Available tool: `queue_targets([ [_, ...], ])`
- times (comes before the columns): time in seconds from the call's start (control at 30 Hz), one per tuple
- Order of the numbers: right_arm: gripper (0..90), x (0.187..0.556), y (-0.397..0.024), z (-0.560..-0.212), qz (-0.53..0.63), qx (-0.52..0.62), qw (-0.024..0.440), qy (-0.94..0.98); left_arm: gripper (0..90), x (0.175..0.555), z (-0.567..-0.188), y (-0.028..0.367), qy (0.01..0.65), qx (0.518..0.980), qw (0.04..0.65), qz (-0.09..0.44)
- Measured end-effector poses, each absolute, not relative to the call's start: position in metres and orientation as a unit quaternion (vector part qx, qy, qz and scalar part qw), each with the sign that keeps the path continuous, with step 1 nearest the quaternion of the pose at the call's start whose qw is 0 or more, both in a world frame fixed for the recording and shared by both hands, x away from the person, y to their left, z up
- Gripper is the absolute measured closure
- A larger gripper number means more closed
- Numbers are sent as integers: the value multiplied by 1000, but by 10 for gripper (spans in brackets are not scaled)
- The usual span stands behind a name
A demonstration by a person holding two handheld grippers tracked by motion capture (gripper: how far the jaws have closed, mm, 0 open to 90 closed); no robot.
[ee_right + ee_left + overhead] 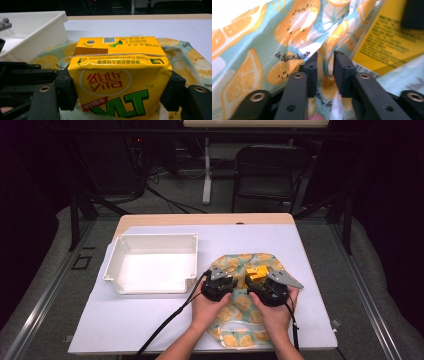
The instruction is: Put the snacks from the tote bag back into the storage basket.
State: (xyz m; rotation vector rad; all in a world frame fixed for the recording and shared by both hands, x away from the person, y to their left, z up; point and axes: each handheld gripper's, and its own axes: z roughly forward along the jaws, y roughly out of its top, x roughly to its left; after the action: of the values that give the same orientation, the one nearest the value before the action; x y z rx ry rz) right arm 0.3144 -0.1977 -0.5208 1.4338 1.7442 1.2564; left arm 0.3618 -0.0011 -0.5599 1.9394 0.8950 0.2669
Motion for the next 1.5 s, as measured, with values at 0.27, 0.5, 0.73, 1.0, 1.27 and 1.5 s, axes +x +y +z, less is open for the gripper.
queue_targets([
  [0.27, 304, 315, -210, -502, 488, 519, 271, 648, 564, 345, -534, 10, 343, 773, 518, 129],
  [0.5, 304, 313, -216, -491, 497, 514, 267, 646, 524, 333, -514, 15, 316, 760, 554, 126],
  [0.73, 304, 310, -214, -480, 505, 508, 264, 645, 387, 331, -514, 4, 279, 775, 556, 116],
  [1.0, 304, 304, -210, -470, 516, 496, 260, 648, 283, 332, -512, -8, 262, 784, 556, 91],
  [1.27, 304, 300, -208, -462, 525, 488, 256, 649, 308, 329, -509, -12, 260, 778, 563, 102],
  [1.5, 304, 296, -205, -457, 529, 481, 250, 653, 357, 330, -503, -15, 247, 778, 569, 98],
])
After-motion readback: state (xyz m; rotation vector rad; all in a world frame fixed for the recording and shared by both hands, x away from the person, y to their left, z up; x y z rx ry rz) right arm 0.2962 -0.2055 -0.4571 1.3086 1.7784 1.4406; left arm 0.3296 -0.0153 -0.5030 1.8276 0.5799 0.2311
